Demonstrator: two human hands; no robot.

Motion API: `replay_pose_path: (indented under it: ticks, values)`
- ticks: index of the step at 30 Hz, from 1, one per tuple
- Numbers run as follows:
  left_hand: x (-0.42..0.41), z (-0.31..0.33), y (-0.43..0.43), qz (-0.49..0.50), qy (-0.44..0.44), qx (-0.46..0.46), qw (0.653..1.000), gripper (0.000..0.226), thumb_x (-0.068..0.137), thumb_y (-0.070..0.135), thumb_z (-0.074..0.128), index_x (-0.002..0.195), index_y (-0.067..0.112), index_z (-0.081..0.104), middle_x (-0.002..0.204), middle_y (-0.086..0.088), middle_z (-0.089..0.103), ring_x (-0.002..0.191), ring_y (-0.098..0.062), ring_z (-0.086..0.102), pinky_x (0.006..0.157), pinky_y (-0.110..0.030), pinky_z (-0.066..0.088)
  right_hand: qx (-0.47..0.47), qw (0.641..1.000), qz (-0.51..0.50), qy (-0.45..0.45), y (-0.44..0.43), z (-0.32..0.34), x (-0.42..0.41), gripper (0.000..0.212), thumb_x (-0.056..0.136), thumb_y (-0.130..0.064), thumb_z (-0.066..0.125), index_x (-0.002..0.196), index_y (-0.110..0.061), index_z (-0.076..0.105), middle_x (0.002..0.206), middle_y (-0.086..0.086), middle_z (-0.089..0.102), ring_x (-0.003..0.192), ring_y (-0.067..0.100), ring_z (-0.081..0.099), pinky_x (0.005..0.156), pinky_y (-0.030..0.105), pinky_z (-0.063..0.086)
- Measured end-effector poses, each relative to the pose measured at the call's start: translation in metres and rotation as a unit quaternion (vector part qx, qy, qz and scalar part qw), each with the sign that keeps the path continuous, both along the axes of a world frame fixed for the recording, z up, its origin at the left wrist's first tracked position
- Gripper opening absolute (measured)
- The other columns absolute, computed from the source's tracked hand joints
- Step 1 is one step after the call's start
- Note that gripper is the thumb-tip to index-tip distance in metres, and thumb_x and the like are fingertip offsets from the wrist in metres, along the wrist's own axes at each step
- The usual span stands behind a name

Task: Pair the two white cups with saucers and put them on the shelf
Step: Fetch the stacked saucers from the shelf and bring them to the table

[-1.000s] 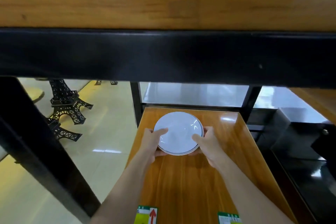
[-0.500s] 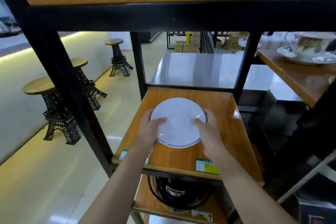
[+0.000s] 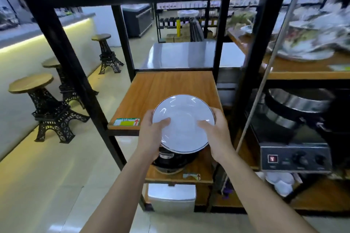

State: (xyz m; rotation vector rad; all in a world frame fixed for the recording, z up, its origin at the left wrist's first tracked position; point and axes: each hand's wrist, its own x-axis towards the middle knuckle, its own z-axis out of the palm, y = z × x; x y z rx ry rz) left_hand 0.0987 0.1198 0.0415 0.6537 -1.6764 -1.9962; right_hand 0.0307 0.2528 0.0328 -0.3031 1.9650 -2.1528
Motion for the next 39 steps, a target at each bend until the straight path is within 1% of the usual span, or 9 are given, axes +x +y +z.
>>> replay_pose_path:
  ticks: [5, 10, 15, 19, 21, 26, 32, 36, 39]
  values:
    - [0.008, 0.013, 0.054, -0.107, 0.029, -0.034, 0.993, 0.02, 0.086, 0.005, 0.058, 0.096, 0.022, 0.054, 0.094, 0.004, 0.06, 0.09, -0.022, 0.057, 0.07, -0.033, 0.049, -0.003, 0.993, -0.113, 0.016, 0.066, 0.014, 0.041, 0.04, 0.085, -0.001, 0.055, 0.119, -0.02, 0.047, 0.099, -0.009, 0.055, 0.093, 0.01, 0.052, 0.067, 0.02, 0.044]
    - [0.024, 0.011, 0.127, -0.244, 0.025, -0.022, 0.969, 0.023, 0.085, 0.008, 0.062, 0.095, 0.028, 0.056, 0.101, 0.001, 0.063, 0.096, -0.025, 0.059, 0.08, -0.042, 0.051, -0.007, 0.967, -0.254, 0.009, 0.143, 0.015, 0.1, 0.035, 0.085, 0.003, 0.053, 0.11, -0.02, 0.048, 0.095, -0.009, 0.055, 0.094, 0.017, 0.053, 0.075, 0.029, 0.047]
    - [0.055, 0.007, 0.227, -0.357, -0.007, -0.017, 0.934, 0.02, 0.087, 0.01, 0.059, 0.099, 0.026, 0.055, 0.108, -0.004, 0.062, 0.103, -0.03, 0.057, 0.077, -0.042, 0.053, -0.005, 0.926, -0.377, -0.003, 0.234, 0.014, 0.167, 0.039, 0.065, -0.013, 0.057, 0.103, -0.023, 0.051, 0.098, -0.004, 0.057, 0.089, 0.015, 0.056, 0.07, 0.027, 0.045]
    - [0.093, 0.002, 0.321, -0.464, -0.025, 0.004, 0.885, 0.022, 0.085, 0.007, 0.06, 0.095, 0.026, 0.059, 0.105, -0.004, 0.066, 0.103, -0.033, 0.06, 0.088, -0.051, 0.051, -0.015, 0.878, -0.478, -0.012, 0.318, 0.009, 0.234, 0.032, 0.076, -0.003, 0.057, 0.103, -0.021, 0.053, 0.095, -0.006, 0.059, 0.093, 0.02, 0.057, 0.078, 0.033, 0.048]
    - [0.115, -0.001, 0.368, -0.504, -0.028, -0.006, 0.864, 0.02, 0.084, 0.006, 0.061, 0.096, 0.023, 0.059, 0.107, -0.008, 0.067, 0.101, -0.032, 0.061, 0.084, -0.046, 0.051, -0.023, 0.852, -0.523, -0.019, 0.36, 0.005, 0.268, 0.034, 0.08, 0.002, 0.055, 0.106, -0.019, 0.052, 0.096, -0.006, 0.059, 0.095, 0.022, 0.057, 0.084, 0.038, 0.048]
    - [0.176, -0.012, 0.489, -0.579, -0.039, -0.011, 0.814, 0.022, 0.084, 0.006, 0.062, 0.101, 0.02, 0.059, 0.101, -0.003, 0.066, 0.091, -0.025, 0.061, 0.068, -0.033, 0.05, -0.017, 0.802, -0.595, -0.056, 0.459, -0.011, 0.351, 0.044, 0.067, -0.016, 0.055, 0.11, -0.022, 0.053, 0.103, -0.008, 0.061, 0.102, 0.024, 0.06, 0.092, 0.047, 0.05]
    - [0.256, -0.041, 0.619, -0.665, -0.102, -0.018, 0.74, 0.022, 0.085, 0.011, 0.061, 0.103, 0.023, 0.059, 0.103, 0.0, 0.068, 0.09, -0.022, 0.062, 0.058, -0.025, 0.05, -0.028, 0.739, -0.67, -0.066, 0.573, -0.039, 0.447, 0.031, 0.08, 0.001, 0.054, 0.097, -0.026, 0.052, 0.098, -0.005, 0.059, 0.091, 0.017, 0.056, 0.083, 0.039, 0.048]
    - [0.294, -0.059, 0.68, -0.709, -0.139, -0.043, 0.69, 0.021, 0.085, 0.011, 0.061, 0.1, 0.024, 0.063, 0.1, -0.001, 0.07, 0.09, -0.025, 0.065, 0.073, -0.038, 0.052, -0.017, 0.701, -0.707, -0.094, 0.62, -0.059, 0.501, 0.037, 0.082, 0.004, 0.053, 0.112, -0.018, 0.052, 0.108, 0.002, 0.059, 0.098, 0.022, 0.057, 0.084, 0.04, 0.05]
    - [0.316, -0.07, 0.716, -0.739, -0.174, -0.05, 0.649, 0.018, 0.086, 0.01, 0.06, 0.095, 0.026, 0.063, 0.097, 0.0, 0.069, 0.088, -0.026, 0.064, 0.073, -0.043, 0.056, -0.009, 0.676, -0.729, -0.105, 0.65, -0.07, 0.531, 0.039, 0.08, 0.006, 0.053, 0.111, -0.016, 0.053, 0.104, 0.0, 0.06, 0.094, 0.017, 0.057, 0.072, 0.027, 0.046]
